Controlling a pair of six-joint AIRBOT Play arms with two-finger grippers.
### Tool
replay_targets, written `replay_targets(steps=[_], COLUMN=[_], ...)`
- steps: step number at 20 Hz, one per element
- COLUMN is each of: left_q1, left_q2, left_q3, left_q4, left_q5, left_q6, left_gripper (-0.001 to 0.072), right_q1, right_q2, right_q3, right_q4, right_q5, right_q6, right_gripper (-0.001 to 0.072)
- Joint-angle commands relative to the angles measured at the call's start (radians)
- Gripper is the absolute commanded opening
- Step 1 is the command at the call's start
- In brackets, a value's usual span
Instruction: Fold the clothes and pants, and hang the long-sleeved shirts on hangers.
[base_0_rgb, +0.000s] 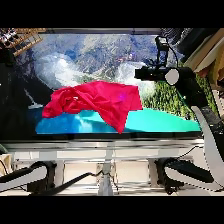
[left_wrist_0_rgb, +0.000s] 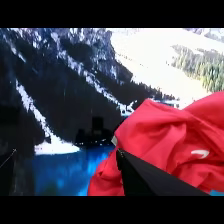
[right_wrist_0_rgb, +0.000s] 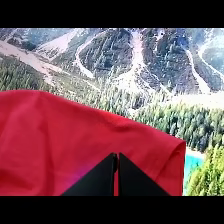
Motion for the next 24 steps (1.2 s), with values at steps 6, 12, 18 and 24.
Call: replay_targets(steps=[6,12,18,24], left_q1=[0.016,0.051,0.047,0.045], left_q2=[-0.015,-0.018,-0.018,-0.018], left_q3=[-0.012,-0.235,-0.528,-0.658], left_q4=[0.037,0.037,-0.177,-0.376], left_q5=[-0.005,-0.001,0.069,0.252], left_q6=[0.004,0.000,0.058,0.163], left_gripper=[0.0696,0.0697,0.0697,0.0706], right_q1=[0.000,0.000,0.000,-0.015], right_q2=[0.001,-0.002,0.003,0.003], right_q3=[0.001,0.001,0.001,-0.027], right_q4=[0.000,0.005,-0.002,-0.054], right_q5=[0.000,-0.054,-0.081,0.245], right_q6=[0.000,0.002,0.005,-0.004], right_gripper=[0.0045,0.0045,0.0016,0.0023])
